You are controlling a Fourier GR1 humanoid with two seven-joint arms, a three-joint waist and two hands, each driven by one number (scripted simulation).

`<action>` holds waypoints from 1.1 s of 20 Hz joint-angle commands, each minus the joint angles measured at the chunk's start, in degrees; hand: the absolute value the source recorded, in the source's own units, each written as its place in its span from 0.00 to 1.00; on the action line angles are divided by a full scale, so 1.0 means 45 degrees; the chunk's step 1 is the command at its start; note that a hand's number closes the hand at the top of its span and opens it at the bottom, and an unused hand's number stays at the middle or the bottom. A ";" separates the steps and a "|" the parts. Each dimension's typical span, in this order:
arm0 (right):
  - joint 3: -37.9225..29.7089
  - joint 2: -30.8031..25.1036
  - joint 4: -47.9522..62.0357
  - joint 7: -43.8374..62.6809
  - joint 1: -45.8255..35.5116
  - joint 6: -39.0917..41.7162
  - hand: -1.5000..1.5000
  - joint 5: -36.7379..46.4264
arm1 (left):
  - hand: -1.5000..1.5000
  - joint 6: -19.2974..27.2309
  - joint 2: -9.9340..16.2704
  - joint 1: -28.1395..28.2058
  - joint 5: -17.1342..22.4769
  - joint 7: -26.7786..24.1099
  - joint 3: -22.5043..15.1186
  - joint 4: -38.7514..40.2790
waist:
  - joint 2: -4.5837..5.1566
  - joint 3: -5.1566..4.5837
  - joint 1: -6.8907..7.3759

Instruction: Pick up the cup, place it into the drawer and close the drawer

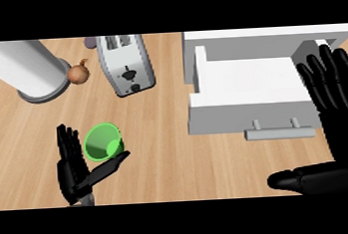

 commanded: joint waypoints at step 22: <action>-0.0320 -0.0114 0.0195 0.0118 -0.0188 0.0482 0.00 -0.0530 | 0.00 -0.2713 0.0377 -0.2070 0.1161 -0.3410 0.1658 0.5549 | 0.0003 0.0002 0.0003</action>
